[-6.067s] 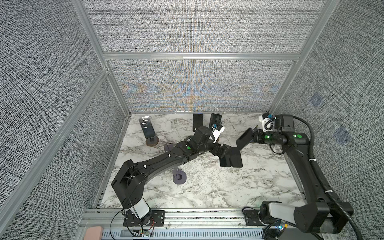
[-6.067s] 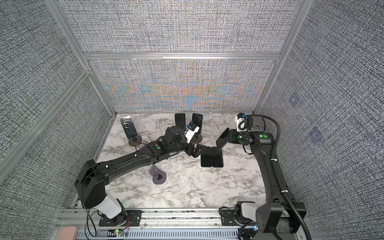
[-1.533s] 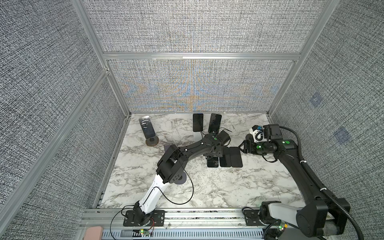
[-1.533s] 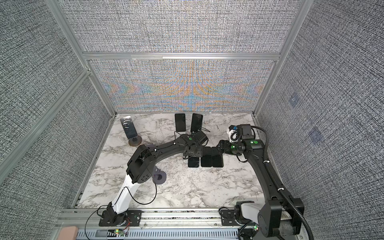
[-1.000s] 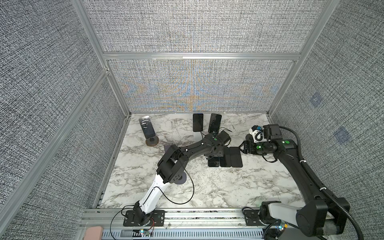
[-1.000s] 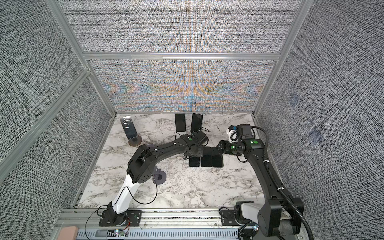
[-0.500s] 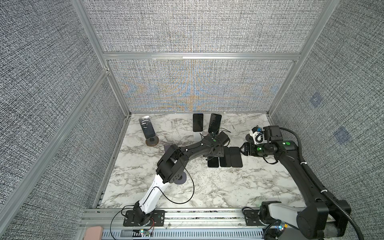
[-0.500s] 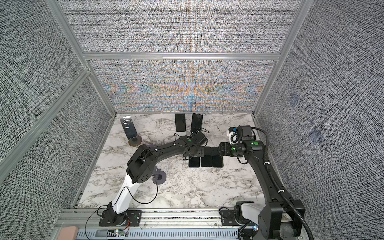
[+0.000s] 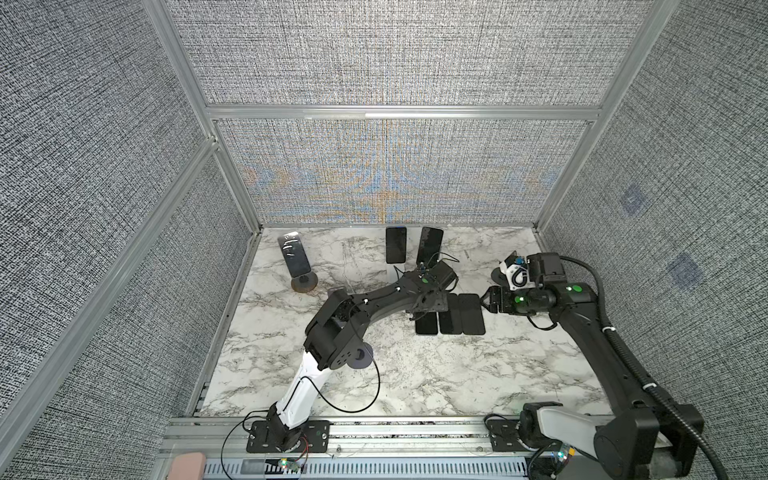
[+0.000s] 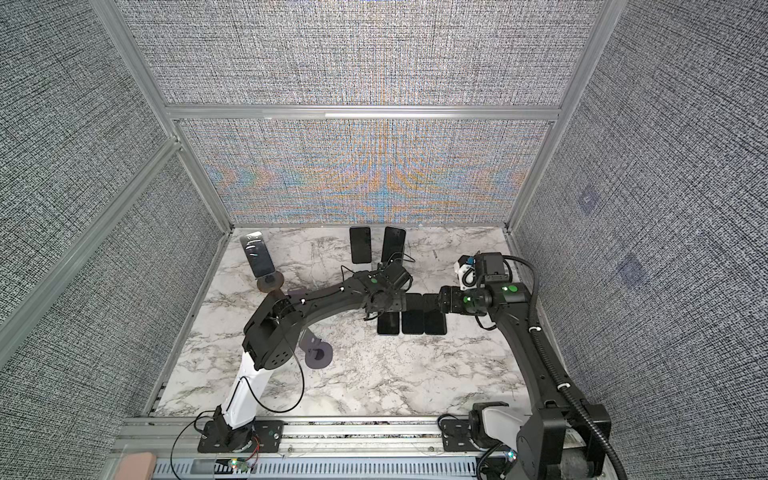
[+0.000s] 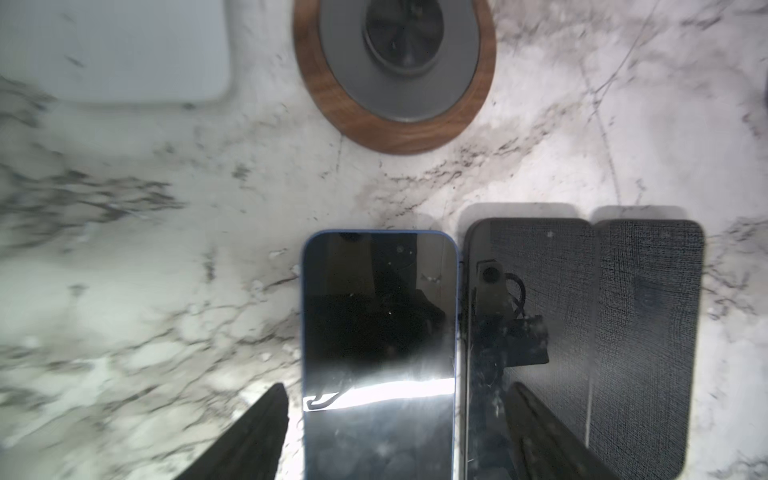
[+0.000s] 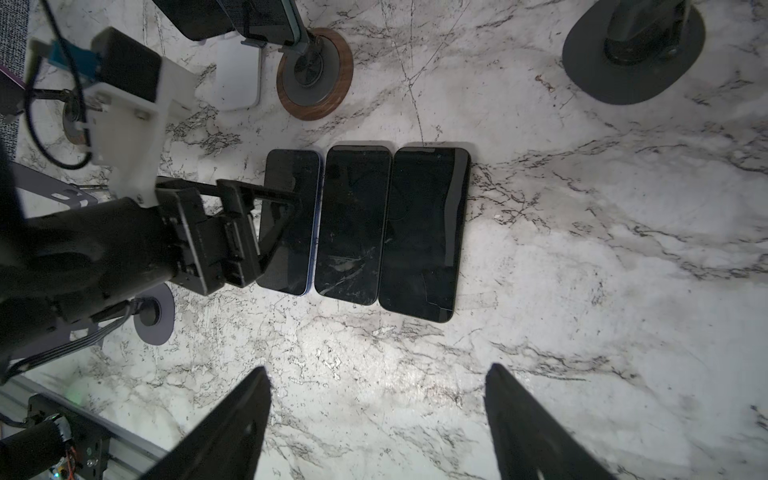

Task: Remove the phone from the phone stand
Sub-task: 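Open the left gripper to release the blue-edged phone flat on the table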

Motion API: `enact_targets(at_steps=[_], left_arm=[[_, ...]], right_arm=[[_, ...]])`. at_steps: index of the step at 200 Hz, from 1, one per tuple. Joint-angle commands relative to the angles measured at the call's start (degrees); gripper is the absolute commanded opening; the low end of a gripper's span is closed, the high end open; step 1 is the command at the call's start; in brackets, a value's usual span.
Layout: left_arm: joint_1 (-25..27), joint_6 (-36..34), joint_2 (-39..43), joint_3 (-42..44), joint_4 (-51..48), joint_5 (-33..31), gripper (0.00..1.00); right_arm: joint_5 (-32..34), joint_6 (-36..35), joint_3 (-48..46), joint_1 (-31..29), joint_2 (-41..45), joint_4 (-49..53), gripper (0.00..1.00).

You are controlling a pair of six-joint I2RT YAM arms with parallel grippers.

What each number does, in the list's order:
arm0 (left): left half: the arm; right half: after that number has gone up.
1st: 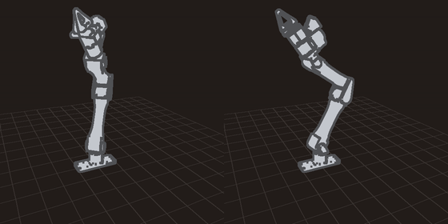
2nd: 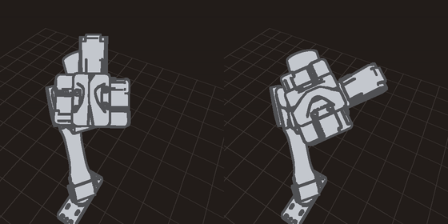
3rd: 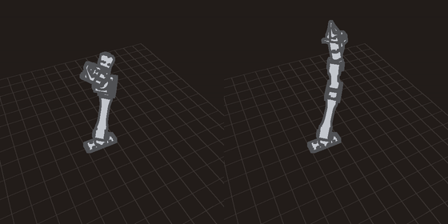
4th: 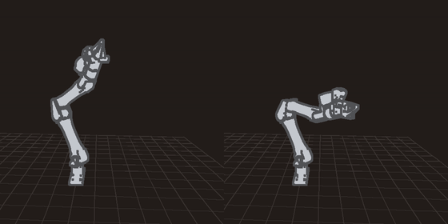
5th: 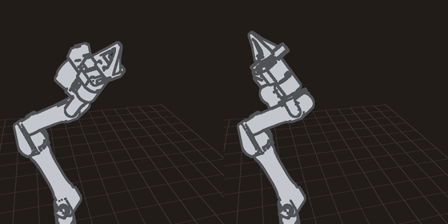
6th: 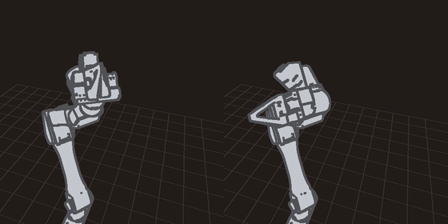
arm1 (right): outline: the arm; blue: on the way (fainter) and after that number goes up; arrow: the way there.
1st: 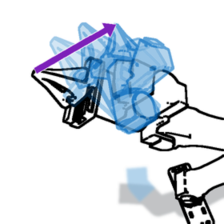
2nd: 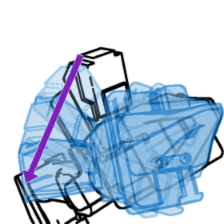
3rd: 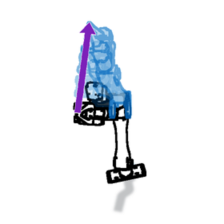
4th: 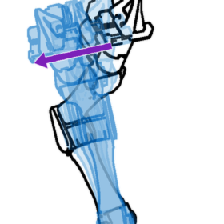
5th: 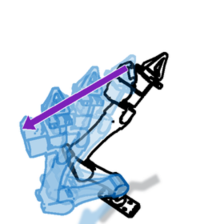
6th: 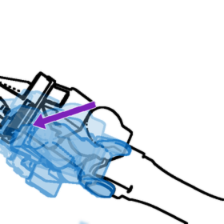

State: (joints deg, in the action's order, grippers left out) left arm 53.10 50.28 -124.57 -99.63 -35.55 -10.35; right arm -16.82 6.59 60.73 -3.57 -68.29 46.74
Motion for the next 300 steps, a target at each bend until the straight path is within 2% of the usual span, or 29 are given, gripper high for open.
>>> enact_targets(at_steps=[1, 75, 156, 234, 300], left_arm=[[-0.3, -1.9, 2.5, 2.9, 1.4, -1.1, 0.84], [-0.1, 0.5, 5.0, 11.2, 6.7, 5.5, 0.84], [0.5, 3.2, 3.1, 10.9, 9.2, 9.7, 0.81], [0.2, 0.7, 4.8, 10.5, 7.2, 6.1, 0.81], [0.0, 1.7, 3.3, 10.9, 8.4, 8.1, 0.81]], right_arm=[[0.0, -0.2, -0.1, 0.0, -0.1, 0.4, 0.80], [-0.2, 0.1, -0.5, 0.0, 0.1, -0.2, 0.80], [-0.2, 0.1, -0.3, 0.0, -0.5, -0.3, 0.80], [-0.4, 0.1, -0.3, -0.1, -0.9, -0.5, 0.80], [-0.2, 0.1, -0.5, 0.0, -0.2, -0.2, 0.80]])
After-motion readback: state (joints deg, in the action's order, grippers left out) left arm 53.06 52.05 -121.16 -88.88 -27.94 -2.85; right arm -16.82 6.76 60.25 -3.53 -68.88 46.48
